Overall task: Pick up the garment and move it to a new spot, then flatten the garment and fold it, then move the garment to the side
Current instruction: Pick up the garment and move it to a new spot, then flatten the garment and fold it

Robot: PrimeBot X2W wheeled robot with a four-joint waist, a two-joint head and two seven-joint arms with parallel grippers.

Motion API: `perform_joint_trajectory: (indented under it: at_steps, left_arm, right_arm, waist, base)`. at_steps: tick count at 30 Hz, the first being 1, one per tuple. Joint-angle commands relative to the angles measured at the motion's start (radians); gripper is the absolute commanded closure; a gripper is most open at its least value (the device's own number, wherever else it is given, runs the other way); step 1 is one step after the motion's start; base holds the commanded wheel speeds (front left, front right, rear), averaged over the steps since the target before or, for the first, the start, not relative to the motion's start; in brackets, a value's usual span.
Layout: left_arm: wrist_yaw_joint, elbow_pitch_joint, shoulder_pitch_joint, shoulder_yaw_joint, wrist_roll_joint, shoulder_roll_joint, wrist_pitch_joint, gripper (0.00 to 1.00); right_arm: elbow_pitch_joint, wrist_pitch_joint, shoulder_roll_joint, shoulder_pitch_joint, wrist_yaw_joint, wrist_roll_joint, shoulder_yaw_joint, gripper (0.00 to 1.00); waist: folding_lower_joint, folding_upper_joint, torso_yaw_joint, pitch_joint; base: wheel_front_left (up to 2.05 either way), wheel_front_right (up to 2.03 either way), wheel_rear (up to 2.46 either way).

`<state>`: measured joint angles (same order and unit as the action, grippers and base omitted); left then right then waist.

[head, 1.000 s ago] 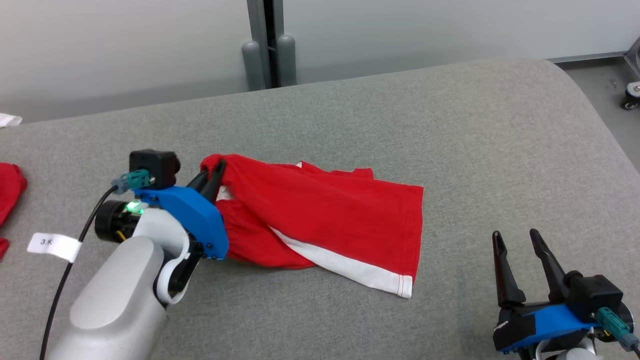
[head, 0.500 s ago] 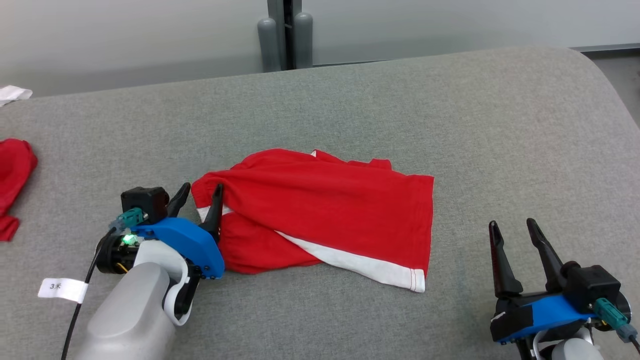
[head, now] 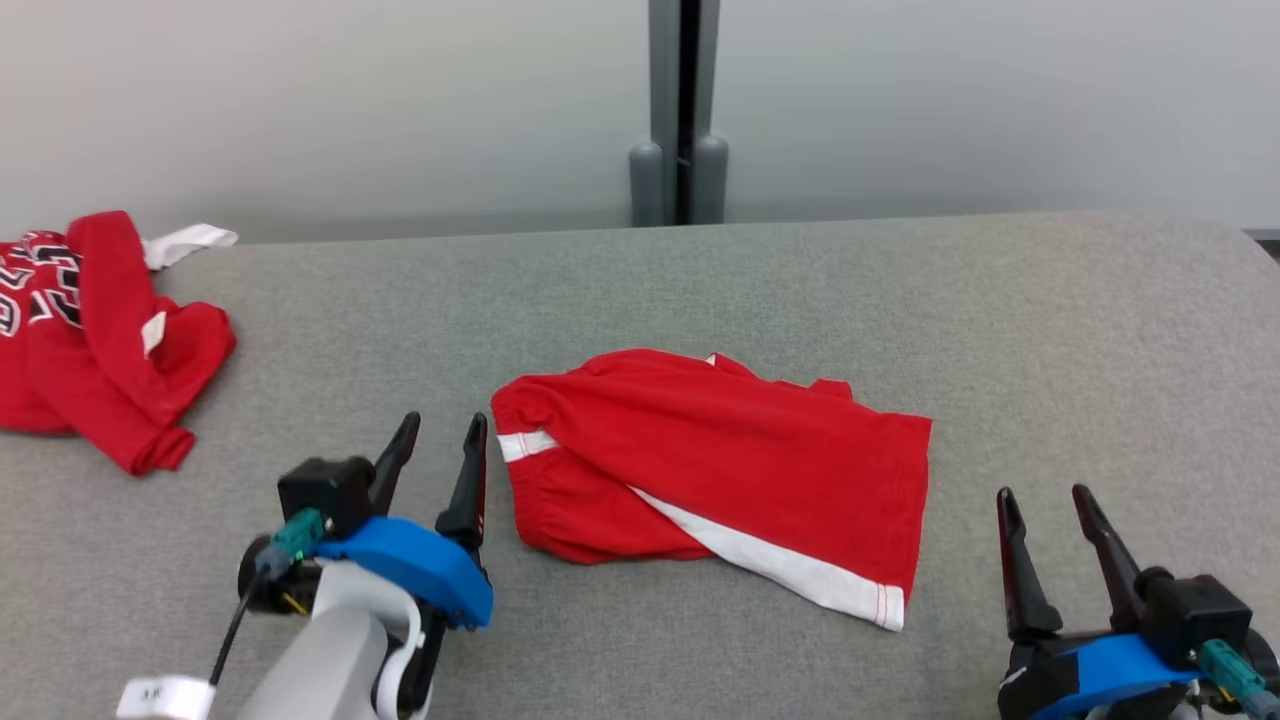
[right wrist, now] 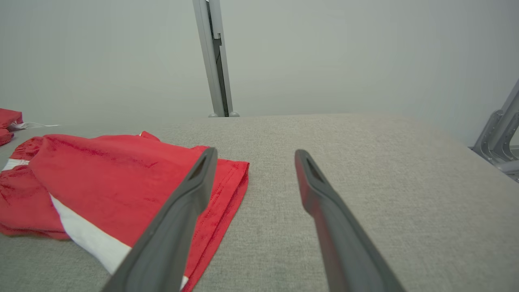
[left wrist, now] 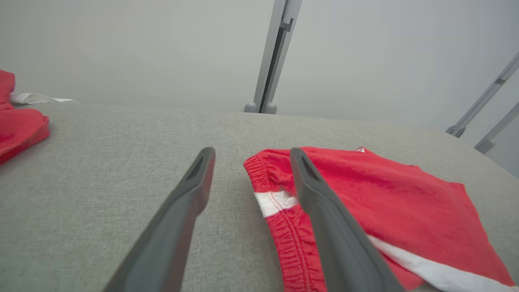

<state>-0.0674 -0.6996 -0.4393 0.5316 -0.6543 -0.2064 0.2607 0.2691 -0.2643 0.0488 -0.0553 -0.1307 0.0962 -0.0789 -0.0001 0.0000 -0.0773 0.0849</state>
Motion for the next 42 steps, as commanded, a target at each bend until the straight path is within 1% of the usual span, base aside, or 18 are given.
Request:
perform_joint_trajectory:
  at_steps: [1, 5, 9, 12, 15, 21, 28, 42]
  left_arm:
    - [0.020, 0.050, 0.049, -0.028, 0.026, 0.010, 0.005, 0.00]
    - [0.060, 0.160, 0.173, -0.098, 0.088, 0.035, 0.004, 0.00]
    - [0.081, 0.239, 0.276, -0.172, 0.133, 0.062, 0.005, 0.00]
    - [0.071, 0.278, 0.334, -0.210, 0.165, 0.075, 0.005, 0.00]
    - [0.073, 0.303, 0.379, -0.249, 0.194, 0.084, 0.005, 0.00]
    - [0.057, 0.322, 0.429, -0.294, 0.233, 0.106, 0.005, 0.00]
    - [0.037, 0.298, 0.429, -0.314, 0.265, 0.127, 0.005, 0.00]
    - [0.014, 0.264, 0.408, -0.346, 0.295, 0.141, 0.005, 0.00]
  right_arm:
    - [-0.002, 0.000, 0.003, 0.022, 0.000, -0.007, -0.003, 0.00]
    - [-0.003, 0.000, 0.003, 0.056, 0.000, -0.001, 0.005, 0.00]
    - [0.003, 0.000, 0.003, 0.083, 0.000, 0.006, 0.022, 0.00]
    - [0.009, 0.000, 0.003, 0.095, 0.000, 0.014, 0.034, 0.00]
    - [0.014, 0.000, 0.003, 0.107, 0.000, 0.024, 0.046, 0.00]
    - [0.034, 0.000, 0.003, 0.120, 0.000, 0.034, 0.070, 0.00]
    - [0.051, 0.000, 0.003, 0.109, 0.000, 0.034, 0.081, 0.00]
    - [0.053, 0.000, 0.003, 0.098, 0.000, 0.026, 0.078, 0.00]
  waist:
    - [0.0001, 0.0000, 0.011, -0.022]
    - [0.0001, 0.0000, 0.037, -0.067]
    - [0.0001, 0.0000, 0.051, -0.093]
    - [0.0001, 0.0000, 0.055, -0.102]
    - [0.0001, 0.0000, 0.056, -0.110]
    - [0.0001, 0.0000, 0.054, -0.119]
    - [0.0001, 0.0000, 0.054, -0.120]
    - [0.0001, 0.0000, 0.057, -0.116]
  base:
    - [0.00, 0.00, 0.00]
    - [0.00, 0.00, 0.00]
    - [0.00, 0.00, 0.00]
    - [0.00, 0.00, 0.00]
    - [0.00, 0.00, 0.00]
    - [0.00, 0.00, 0.00]
    - [0.00, 0.00, 0.00]
    - [0.00, 0.00, 0.00]
